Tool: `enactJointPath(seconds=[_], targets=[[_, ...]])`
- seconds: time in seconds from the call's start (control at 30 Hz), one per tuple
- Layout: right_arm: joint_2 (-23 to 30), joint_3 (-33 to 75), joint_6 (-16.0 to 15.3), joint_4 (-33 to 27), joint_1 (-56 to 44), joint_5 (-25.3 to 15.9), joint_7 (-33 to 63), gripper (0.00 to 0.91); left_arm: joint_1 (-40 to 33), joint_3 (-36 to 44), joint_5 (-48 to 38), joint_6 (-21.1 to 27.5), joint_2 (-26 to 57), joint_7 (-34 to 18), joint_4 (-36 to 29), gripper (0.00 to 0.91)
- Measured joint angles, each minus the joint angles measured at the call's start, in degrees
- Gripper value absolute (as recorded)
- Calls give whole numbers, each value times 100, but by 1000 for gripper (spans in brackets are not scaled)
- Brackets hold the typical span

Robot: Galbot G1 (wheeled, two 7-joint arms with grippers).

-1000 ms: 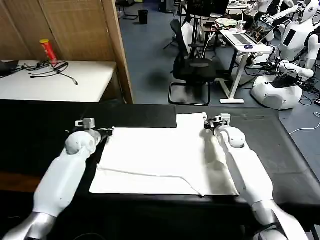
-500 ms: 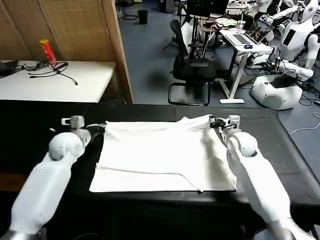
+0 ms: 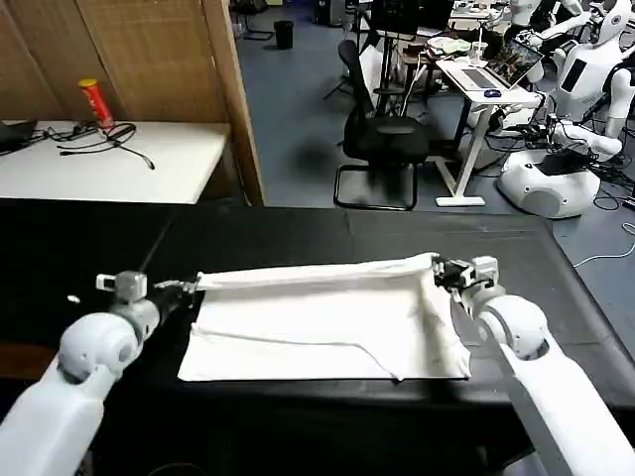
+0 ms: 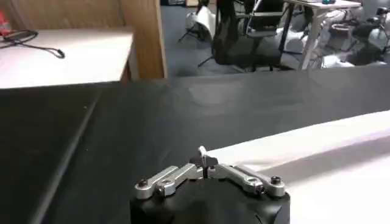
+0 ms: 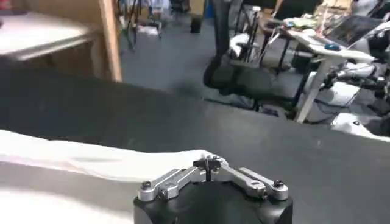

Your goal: Fold and organize the clothes.

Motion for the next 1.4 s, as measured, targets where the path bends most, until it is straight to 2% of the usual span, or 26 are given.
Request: enactJointPath(seconds=[0.23, 0.77, 0.8, 0.83, 0.87, 1.27, 1.4], targets=[[-189, 167, -88, 357, -513, 115, -3, 0, 437, -149, 248, -2, 65, -3, -408, 10], [-201, 160, -89, 365, -817, 130, -30, 0, 1559, -547, 895, -7, -111, 66, -987, 20], [-197, 162, -89, 372, -822, 147, -39, 68, 1593, -547, 946, -7, -128, 81, -986, 88], [-195, 168, -89, 394, -839, 167, -49, 878, 1619, -548, 983, -7, -145, 94, -979, 234], [-195, 182, -89, 417, -855, 179, -52, 878, 1645, -547, 1011, -7, -158, 108, -967, 878], [-244, 622, -88, 880, -1017, 395, 108, 878, 2014, -734, 1615, -7, -342, 107, -1315, 878], [-74, 601, -88, 748, -840, 405, 229, 878, 1938, -762, 1381, -7, -456, -98, -1331, 878]])
